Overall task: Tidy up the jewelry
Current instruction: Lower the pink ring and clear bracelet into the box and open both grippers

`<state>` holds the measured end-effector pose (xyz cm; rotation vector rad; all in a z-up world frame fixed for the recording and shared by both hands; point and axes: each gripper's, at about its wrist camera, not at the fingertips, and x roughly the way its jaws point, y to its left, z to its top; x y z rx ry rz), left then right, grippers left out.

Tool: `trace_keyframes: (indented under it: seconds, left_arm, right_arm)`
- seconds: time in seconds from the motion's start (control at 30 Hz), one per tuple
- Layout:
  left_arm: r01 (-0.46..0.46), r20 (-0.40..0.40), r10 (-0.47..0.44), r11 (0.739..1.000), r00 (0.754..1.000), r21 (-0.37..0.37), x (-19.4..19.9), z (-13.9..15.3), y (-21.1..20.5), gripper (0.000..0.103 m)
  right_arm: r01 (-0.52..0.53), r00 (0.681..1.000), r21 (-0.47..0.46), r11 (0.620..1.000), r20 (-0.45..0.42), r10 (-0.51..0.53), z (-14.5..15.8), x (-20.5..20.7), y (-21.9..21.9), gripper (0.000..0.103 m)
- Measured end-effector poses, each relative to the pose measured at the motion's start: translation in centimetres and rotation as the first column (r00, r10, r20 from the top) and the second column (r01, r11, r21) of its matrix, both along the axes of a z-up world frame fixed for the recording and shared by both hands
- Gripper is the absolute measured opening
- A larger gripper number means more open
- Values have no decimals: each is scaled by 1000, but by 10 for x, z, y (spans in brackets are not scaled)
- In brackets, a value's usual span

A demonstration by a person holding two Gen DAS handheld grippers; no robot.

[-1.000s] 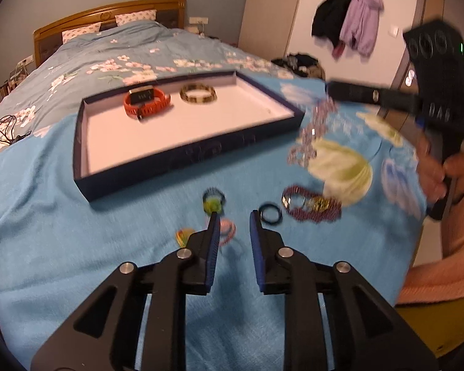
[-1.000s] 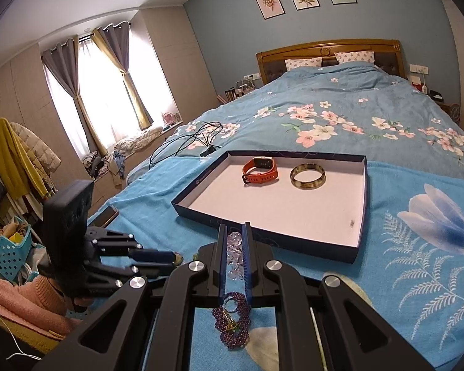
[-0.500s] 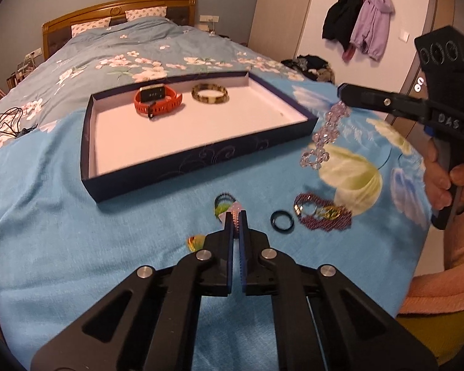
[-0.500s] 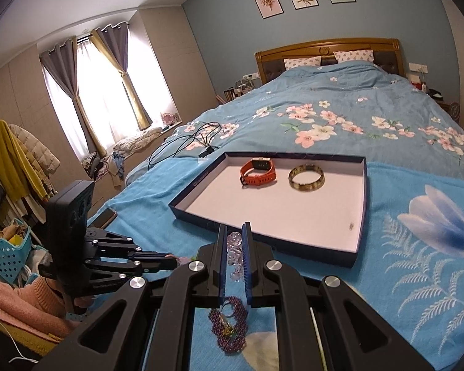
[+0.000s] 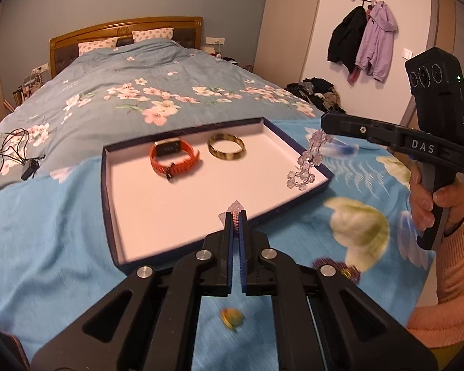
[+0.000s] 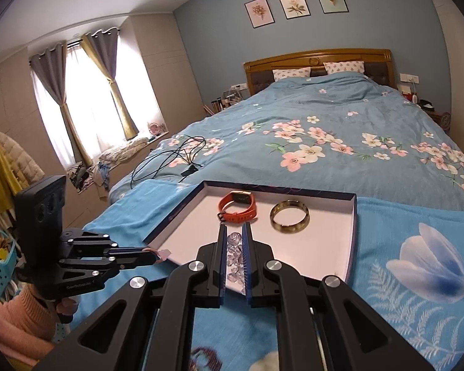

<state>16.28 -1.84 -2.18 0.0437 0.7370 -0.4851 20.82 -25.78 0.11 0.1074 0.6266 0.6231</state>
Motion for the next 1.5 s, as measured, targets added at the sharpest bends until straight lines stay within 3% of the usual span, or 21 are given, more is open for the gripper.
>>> trace_keyframes:
  seconds: [0.53, 0.8, 1.23, 1.5]
  left_arm:
    - [-47, -65, 49, 999, 997, 27, 67, -21, 0, 3]
    - [-54, -104, 58, 998, 993, 41, 85, -31, -3, 4]
    - [-63, -146, 70, 997, 987, 55, 102, -45, -6, 4]
    - [-87, -161, 92, 996, 983, 37, 118, -49, -6, 4]
  right_arm:
    - [71, 997, -67, 995, -30, -73, -21, 66, 17, 8]
    - [89, 994, -82, 993, -49, -94, -31, 75, 22, 8]
    - [-1, 992, -136, 991, -123, -16, -60, 77, 48, 8]
    - [47, 985, -153, 987, -158, -72, -70, 85, 38, 9]
